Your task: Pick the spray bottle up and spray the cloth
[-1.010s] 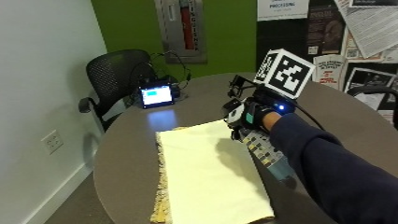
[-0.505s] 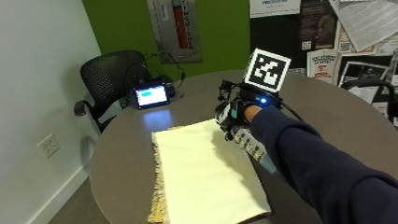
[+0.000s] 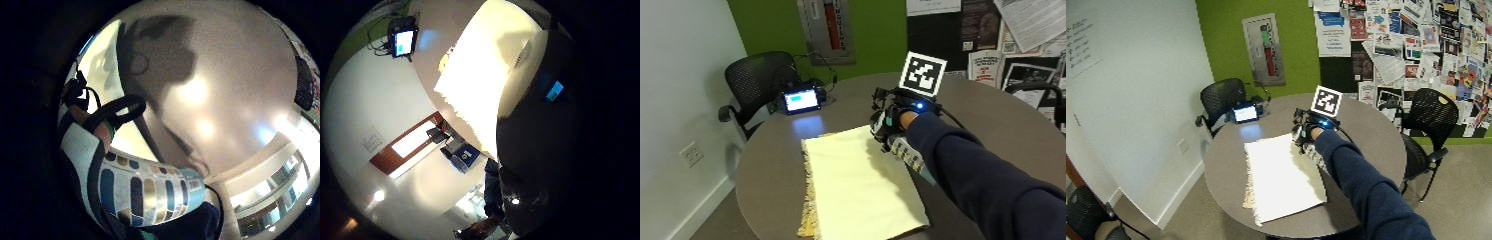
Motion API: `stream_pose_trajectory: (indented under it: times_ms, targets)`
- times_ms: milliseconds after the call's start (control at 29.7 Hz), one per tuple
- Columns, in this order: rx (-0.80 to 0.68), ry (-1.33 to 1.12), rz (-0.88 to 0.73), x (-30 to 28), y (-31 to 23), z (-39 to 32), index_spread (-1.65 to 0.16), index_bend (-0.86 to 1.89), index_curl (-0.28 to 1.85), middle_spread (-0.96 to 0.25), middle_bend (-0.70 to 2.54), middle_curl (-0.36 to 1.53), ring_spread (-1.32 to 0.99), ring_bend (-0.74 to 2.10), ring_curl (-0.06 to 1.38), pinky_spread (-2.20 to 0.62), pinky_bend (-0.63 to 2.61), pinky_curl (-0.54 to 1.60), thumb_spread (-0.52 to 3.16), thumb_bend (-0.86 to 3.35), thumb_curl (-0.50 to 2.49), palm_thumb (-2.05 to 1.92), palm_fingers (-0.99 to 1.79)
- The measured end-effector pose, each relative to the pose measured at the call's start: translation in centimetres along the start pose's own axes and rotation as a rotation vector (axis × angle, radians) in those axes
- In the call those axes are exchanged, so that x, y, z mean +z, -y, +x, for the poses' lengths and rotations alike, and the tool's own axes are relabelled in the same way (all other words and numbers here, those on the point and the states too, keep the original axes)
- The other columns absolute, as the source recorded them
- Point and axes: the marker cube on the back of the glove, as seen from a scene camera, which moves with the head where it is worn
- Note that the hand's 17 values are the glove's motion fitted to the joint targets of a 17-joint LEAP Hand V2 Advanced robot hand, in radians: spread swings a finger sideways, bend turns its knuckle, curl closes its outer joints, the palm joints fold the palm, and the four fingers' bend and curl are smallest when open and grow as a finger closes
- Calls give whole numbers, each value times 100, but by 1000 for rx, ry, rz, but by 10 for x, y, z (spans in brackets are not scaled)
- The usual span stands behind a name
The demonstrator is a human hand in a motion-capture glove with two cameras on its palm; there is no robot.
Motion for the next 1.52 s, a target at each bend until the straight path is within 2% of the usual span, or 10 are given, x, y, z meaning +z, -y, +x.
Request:
stream_pose_trajectory:
  times_ms: [168, 370, 539, 640, 808, 1010, 1212, 1515]
  targets:
    - [-59, 39, 31, -10, -13, -5, -27, 7, 24, -13, 71, 49, -20, 65, 46, -28, 48, 39, 50, -2, 77, 105, 122]
    - [-204, 180, 68, -24, -39, -19, -27, 7, 23, -13, 72, 49, -20, 66, 46, -28, 48, 39, 48, -3, 78, 105, 122]
    - [-509, 489, 191, -35, -75, -44, -28, 7, 23, -13, 71, 49, -20, 65, 46, -28, 49, 40, 48, -3, 78, 104, 121]
    - [-642, 603, 240, -31, -89, -61, -28, 7, 22, -13, 70, 49, -19, 64, 46, -28, 50, 40, 50, -3, 77, 104, 118]
    - [-814, 699, 251, -13, -104, -96, -29, 6, 21, -13, 68, 48, -18, 61, 45, -25, 50, 40, 53, -2, 76, 105, 112]
    - [-958, 705, 289, 4, -118, -129, -30, 4, 19, -13, 65, 48, -18, 61, 45, -23, 51, 40, 58, -3, 75, 105, 112]
    - [-1033, 709, 383, 31, -122, -146, -30, 4, 17, -13, 65, 48, -19, 61, 45, -24, 52, 39, 64, -3, 73, 102, 114]
    - [-984, 747, 375, 59, -105, -140, -29, 4, 15, -13, 65, 48, -19, 62, 45, -25, 53, 39, 72, -3, 71, 100, 115]
